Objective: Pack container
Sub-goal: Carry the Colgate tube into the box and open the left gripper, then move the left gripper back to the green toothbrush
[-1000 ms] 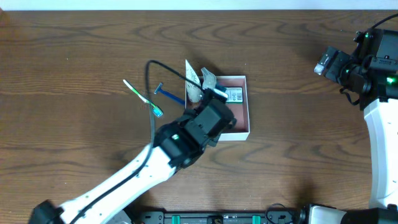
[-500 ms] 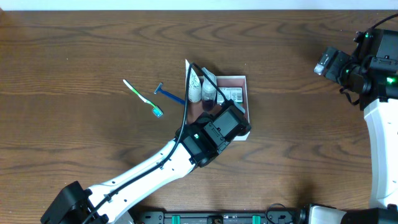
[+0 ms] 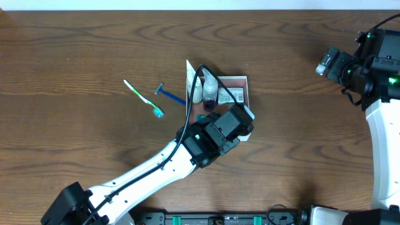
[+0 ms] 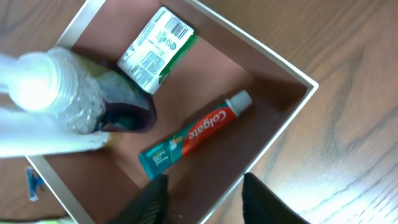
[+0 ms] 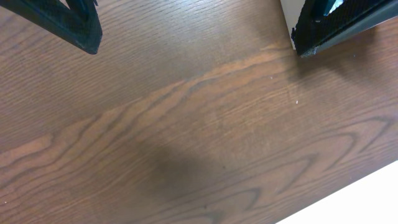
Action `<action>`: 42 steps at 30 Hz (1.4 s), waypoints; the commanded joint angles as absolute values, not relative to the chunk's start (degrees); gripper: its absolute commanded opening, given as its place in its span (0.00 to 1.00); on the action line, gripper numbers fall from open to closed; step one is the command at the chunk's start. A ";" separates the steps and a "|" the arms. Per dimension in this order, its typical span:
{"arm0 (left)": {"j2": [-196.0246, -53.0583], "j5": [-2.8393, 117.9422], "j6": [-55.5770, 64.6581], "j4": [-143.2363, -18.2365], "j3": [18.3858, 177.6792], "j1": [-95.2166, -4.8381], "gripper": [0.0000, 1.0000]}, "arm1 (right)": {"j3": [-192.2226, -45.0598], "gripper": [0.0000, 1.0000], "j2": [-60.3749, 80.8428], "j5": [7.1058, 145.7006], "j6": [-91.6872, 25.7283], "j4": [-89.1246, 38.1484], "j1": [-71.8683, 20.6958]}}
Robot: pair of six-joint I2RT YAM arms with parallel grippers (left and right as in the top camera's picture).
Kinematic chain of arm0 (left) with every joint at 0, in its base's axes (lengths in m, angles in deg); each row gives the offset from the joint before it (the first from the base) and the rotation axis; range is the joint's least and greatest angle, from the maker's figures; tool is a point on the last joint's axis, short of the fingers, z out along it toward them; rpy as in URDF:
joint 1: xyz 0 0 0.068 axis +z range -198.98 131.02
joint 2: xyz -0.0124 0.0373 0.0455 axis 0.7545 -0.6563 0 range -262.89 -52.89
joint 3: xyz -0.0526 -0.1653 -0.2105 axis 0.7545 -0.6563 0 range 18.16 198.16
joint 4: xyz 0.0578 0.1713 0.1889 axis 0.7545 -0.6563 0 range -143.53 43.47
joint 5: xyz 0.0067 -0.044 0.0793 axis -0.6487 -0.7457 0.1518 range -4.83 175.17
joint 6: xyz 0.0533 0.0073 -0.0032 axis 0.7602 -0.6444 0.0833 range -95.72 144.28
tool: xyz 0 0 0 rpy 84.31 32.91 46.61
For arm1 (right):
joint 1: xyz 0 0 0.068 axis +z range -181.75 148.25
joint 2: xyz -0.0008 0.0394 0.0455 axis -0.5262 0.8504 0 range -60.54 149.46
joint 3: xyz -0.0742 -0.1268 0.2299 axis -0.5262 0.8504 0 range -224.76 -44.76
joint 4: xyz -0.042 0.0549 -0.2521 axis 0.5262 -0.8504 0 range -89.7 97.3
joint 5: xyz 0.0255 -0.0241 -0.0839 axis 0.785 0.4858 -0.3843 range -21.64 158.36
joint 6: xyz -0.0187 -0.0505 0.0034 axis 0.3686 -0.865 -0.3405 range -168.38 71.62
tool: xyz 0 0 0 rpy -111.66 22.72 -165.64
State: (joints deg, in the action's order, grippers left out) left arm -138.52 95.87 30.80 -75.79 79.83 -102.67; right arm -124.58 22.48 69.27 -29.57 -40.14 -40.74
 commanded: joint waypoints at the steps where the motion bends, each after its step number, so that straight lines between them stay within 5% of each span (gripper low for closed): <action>1: -137.91 98.01 32.57 -75.57 81.18 -102.43 0.48 | -125.30 0.99 22.33 69.44 -30.23 -40.30 -41.07; 10: -123.48 101.44 18.85 -76.57 81.20 -101.73 0.57 | -125.30 0.99 22.33 69.44 -30.23 -40.30 -41.07; 18: -115.26 113.44 -3.25 -83.11 81.20 -87.85 0.69 | -125.30 0.99 22.33 69.44 -30.23 -40.27 -41.07; 29: -128.95 96.00 -7.36 -84.31 81.18 -61.82 0.84 | -125.30 0.99 22.33 69.44 -30.25 -40.30 -41.07; 33: -135.50 89.42 -7.36 -84.68 81.18 -58.41 0.92 | -125.30 0.99 22.33 69.44 -30.23 -40.30 -41.07; 42: -144.38 85.81 -9.35 -85.53 81.18 -58.30 0.92 | -125.30 0.99 22.33 69.44 -30.23 -40.30 -41.07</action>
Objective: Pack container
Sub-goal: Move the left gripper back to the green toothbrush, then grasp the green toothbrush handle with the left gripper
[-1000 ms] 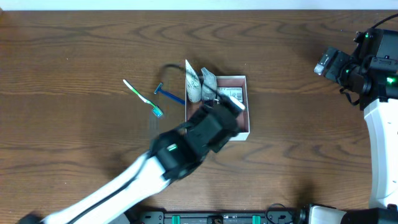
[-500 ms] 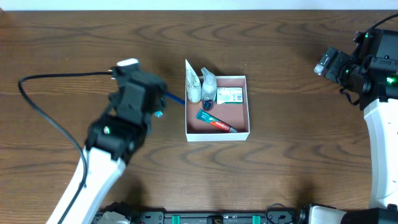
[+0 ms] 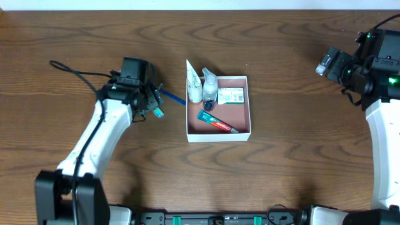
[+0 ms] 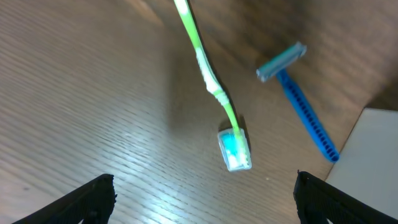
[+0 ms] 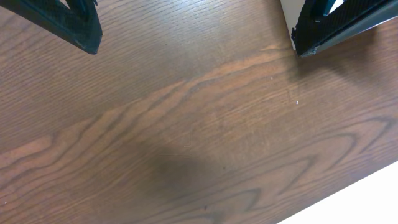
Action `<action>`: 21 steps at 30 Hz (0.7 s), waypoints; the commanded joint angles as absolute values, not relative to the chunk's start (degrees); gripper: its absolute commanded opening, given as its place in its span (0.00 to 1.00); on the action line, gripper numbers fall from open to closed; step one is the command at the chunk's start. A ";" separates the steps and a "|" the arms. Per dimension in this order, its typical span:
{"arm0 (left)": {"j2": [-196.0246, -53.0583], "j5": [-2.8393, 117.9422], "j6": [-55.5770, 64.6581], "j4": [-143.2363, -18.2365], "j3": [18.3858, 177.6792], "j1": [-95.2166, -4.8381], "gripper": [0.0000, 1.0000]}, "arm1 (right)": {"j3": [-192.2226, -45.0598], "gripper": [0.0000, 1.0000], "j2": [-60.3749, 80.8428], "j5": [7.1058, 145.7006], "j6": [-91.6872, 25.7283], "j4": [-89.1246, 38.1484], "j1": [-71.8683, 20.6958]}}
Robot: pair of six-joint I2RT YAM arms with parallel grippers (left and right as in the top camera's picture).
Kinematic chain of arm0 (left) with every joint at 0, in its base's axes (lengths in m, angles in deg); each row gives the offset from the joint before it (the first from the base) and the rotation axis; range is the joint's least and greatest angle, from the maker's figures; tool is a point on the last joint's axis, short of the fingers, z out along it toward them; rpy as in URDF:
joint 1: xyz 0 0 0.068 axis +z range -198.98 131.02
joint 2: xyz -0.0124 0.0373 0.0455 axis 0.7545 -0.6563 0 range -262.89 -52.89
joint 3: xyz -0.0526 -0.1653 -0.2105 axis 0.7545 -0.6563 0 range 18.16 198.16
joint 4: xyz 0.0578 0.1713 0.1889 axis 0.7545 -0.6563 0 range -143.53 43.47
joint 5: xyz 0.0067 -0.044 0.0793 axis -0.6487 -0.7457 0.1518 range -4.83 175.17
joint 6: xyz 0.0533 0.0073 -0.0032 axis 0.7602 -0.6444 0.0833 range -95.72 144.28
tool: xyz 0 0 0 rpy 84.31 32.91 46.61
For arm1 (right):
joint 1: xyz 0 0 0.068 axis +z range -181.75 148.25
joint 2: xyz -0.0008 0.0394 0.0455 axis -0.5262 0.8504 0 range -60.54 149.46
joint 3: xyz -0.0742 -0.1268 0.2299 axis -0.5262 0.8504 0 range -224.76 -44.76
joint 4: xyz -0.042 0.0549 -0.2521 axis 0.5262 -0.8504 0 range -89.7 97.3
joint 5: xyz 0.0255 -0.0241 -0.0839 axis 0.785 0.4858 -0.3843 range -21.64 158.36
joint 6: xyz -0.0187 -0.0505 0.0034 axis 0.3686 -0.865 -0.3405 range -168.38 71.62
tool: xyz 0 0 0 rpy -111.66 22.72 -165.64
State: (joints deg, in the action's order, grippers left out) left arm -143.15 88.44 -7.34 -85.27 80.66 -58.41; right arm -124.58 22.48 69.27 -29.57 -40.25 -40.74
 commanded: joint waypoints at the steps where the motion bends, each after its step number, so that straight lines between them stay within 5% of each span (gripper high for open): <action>1: -144.94 85.83 -11.78 -85.51 81.18 -58.30 0.92 | -125.27 0.99 22.33 69.44 -30.25 -40.30 -41.07; 7: -148.60 85.99 -24.78 -85.29 81.18 -58.15 0.92 | -125.30 0.99 22.33 69.44 -30.23 -40.30 -41.07; 21: -160.22 85.77 -25.50 -84.29 81.18 -55.46 0.92 | -125.30 0.99 22.33 69.44 -30.23 -40.30 -41.07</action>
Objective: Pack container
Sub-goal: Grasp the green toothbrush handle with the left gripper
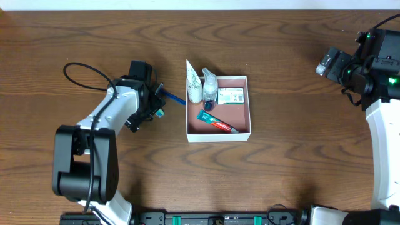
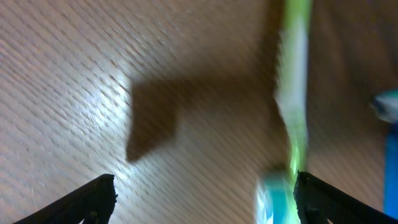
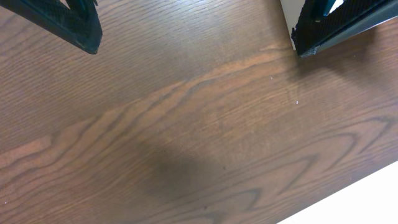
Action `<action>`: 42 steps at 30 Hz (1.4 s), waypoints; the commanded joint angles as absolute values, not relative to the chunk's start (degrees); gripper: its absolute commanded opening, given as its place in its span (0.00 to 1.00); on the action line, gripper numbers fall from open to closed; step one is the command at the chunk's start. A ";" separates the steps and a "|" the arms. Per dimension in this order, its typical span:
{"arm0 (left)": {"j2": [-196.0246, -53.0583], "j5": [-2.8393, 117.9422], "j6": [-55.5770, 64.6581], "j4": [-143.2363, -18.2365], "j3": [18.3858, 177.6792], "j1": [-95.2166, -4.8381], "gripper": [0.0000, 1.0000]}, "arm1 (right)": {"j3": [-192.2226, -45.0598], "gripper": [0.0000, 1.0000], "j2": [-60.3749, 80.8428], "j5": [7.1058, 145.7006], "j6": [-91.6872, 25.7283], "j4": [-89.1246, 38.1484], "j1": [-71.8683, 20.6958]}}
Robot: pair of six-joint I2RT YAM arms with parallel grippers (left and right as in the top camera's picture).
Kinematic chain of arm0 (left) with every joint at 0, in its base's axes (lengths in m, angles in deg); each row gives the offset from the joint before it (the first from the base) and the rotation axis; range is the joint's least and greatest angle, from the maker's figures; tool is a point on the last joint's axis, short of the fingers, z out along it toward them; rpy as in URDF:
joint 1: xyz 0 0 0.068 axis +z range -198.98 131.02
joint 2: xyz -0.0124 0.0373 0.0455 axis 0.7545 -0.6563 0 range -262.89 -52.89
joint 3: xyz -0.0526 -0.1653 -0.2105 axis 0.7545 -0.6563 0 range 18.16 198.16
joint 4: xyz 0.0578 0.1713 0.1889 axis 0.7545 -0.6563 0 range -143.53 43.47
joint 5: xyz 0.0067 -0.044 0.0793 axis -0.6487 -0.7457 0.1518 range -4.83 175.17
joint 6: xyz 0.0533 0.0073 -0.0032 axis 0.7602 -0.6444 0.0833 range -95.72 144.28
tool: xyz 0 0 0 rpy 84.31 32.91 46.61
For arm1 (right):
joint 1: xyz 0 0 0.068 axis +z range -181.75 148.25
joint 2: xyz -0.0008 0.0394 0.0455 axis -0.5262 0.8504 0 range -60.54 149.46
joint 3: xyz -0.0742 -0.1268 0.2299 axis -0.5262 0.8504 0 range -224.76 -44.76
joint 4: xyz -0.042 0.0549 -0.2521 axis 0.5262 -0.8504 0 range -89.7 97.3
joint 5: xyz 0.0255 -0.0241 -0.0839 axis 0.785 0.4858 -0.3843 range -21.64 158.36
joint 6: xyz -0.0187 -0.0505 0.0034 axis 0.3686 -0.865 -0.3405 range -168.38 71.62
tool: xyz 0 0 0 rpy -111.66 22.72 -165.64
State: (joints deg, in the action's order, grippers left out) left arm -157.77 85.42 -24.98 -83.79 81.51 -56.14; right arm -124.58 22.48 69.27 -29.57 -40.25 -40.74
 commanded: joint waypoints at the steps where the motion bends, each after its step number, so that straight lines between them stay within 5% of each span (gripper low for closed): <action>1: -160.35 85.75 -25.33 -83.98 81.18 -55.26 0.92 | -125.30 0.99 22.33 69.44 -30.23 -40.30 -41.07; 42: -155.94 84.30 -19.12 -74.98 81.18 -54.93 0.92 | -125.30 0.99 22.33 69.44 -30.23 -40.30 -41.07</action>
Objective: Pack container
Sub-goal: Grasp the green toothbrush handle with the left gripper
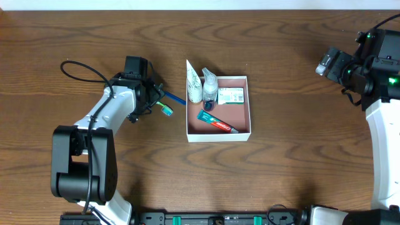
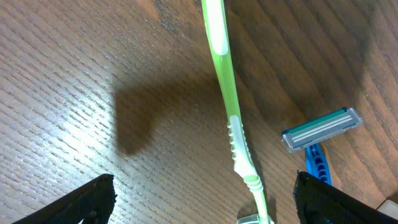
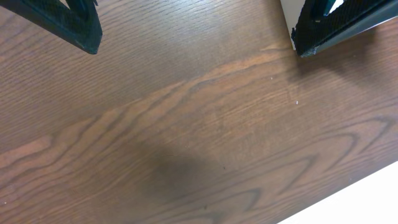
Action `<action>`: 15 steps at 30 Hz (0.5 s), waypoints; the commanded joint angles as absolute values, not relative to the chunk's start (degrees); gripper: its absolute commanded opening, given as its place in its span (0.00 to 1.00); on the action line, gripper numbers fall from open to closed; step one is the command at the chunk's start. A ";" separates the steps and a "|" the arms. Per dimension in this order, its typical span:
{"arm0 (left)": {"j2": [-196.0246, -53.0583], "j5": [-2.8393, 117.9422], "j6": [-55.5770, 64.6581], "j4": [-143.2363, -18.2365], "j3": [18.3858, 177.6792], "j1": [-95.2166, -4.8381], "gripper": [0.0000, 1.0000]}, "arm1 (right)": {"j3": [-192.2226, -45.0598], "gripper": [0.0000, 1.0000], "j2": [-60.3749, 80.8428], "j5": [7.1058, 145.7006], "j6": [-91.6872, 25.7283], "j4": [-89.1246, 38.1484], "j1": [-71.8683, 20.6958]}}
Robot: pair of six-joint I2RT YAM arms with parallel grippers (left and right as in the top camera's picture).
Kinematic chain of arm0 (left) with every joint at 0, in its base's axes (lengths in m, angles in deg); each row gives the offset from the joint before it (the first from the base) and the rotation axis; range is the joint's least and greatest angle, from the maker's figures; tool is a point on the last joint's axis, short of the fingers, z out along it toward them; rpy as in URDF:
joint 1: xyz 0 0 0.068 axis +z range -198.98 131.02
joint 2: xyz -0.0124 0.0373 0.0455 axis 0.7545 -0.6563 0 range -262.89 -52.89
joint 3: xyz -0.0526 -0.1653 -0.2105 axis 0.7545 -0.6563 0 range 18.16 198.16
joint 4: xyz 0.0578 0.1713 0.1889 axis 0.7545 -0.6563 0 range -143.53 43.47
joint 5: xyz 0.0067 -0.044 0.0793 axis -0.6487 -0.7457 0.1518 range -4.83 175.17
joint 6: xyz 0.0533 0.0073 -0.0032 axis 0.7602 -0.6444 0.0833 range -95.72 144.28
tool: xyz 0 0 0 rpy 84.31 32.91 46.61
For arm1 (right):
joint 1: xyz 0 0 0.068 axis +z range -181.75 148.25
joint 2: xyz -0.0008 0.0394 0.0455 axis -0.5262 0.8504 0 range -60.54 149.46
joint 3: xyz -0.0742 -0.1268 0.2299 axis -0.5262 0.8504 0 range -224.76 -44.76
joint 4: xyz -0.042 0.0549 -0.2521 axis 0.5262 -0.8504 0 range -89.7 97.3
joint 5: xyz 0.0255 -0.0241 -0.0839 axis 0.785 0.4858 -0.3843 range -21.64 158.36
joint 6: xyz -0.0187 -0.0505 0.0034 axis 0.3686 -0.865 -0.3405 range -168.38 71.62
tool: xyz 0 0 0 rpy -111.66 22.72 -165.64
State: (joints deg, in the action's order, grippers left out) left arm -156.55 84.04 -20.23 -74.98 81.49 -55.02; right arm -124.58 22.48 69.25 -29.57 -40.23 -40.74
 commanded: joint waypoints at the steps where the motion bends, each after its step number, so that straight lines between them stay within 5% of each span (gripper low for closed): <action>1: -156.05 84.30 -19.10 -74.93 81.18 -54.93 0.92 | -125.30 0.99 22.33 69.44 -30.23 -40.30 -41.07; 15: -163.83 84.30 -19.05 -74.85 81.18 -54.93 0.92 | -125.30 0.99 22.33 69.44 -30.23 -40.30 -41.07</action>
